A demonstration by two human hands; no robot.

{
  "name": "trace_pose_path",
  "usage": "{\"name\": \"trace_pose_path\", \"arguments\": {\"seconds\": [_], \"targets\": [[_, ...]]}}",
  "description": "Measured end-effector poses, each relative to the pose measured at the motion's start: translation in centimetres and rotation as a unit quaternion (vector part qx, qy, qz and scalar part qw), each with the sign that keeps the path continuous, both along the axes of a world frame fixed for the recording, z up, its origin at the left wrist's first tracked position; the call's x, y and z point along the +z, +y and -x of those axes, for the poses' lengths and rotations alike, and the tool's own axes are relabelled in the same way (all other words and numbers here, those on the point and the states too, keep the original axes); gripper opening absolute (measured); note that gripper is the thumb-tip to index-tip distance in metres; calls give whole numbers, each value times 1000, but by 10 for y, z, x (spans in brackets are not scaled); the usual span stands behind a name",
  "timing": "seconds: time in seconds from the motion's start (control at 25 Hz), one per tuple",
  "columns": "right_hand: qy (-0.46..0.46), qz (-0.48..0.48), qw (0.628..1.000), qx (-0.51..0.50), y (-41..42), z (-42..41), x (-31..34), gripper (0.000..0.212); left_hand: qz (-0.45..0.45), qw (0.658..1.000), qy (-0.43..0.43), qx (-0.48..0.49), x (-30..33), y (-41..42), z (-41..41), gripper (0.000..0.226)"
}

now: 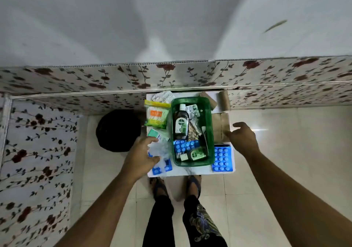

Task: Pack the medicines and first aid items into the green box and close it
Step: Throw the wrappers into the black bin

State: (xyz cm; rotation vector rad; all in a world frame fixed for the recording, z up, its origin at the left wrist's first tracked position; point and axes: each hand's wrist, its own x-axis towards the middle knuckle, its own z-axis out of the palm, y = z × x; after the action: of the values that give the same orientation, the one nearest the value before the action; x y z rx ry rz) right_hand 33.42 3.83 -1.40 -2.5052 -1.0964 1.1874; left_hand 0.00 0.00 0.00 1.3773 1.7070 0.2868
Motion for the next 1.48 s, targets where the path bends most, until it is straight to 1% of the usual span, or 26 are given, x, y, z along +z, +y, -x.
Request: {"name": "trace_pose_path", "arguments": {"seconds": [0.04, 0.08, 0.16, 0.24, 0.36, 0.48, 0.56, 0.64, 0.72, 0.8, 0.84, 0.92, 1.0, 1.08, 1.16, 1.24, 1.28, 1.36, 1.44, 1.48], "targets": [[-4, 4, 1000, -9, 1, 1, -6, 50, 7, 999, 38, -39, -8, -1, -2, 55], [-11, 5, 1000, -12, 2, 2, -11, 48, 9, 996, 70, -58, -13, -1, -4, 58], [-14, 11, 1000, -16, 1, 7, -19, 42, 26, 993, 93, -75, -25, -5, -5, 59], [-26, 2, 999, -25, 2, 10, -23, 36, 14, 993, 94, -75, -36, -4, -3, 54], [-29, -12, 999, -32, 2, 6, -28, 25, -9, 995, 78, -64, -46, -4, 0, 41], [-17, -15, 999, -45, 2, 6, -23, 19, -4, 999, 42, -23, -42, -3, 0, 20], [0, -24, 998, -59, 2, 4, -14, 15, 7, 1000, 24, 11, -34, -2, 0, 24], [15, -42, 996, -81, 0, 2, 2, 11, 25, 998, -1, 50, -27, -1, 4, 13], [5, -77, 993, -90, -2, 2, 27, 9, 35, 996, -44, 68, -17, 2, 12, 3], [-21, -133, 987, -92, -2, 6, 65, 8, 32, 992, -79, 98, -6, 7, 22, 4], [-22, -166, 982, -90, 0, 12, 85, 7, 24, 987, -91, 128, 2, 11, 27, 4], [21, -224, 972, -70, 8, 41, 122, 8, 11, 969, -121, 213, 11, 16, 46, 5], [92, -252, 963, -31, 18, 91, 134, 11, 16, 952, -129, 277, 11, 21, 73, 7], [144, -240, 960, 20, 27, 157, 115, 12, 29, 943, -109, 314, -8, 22, 106, 8], [147, -217, 962, 80, 33, 228, 72, 11, 57, 932, -80, 348, -45, 25, 142, 14], [121, -188, 966, 130, 41, 297, 11, 5, 91, 923, -73, 367, -94, 36, 177, 20], [99, -163, 970, 150, 45, 325, -21, 2, 105, 925, -65, 360, -122, 43, 192, 21], [54, -99, 975, 193, 53, 369, -82, 8, 124, 933, -43, 335, -175, 57, 215, 25], [45, -53, 979, 192, 60, 398, -131, 12, 129, 936, -22, 326, -219, 70, 233, 30], [46, -41, 982, 181, 62, 407, -150, 15, 132, 937, -22, 322, -239, 75, 241, 28]]}}
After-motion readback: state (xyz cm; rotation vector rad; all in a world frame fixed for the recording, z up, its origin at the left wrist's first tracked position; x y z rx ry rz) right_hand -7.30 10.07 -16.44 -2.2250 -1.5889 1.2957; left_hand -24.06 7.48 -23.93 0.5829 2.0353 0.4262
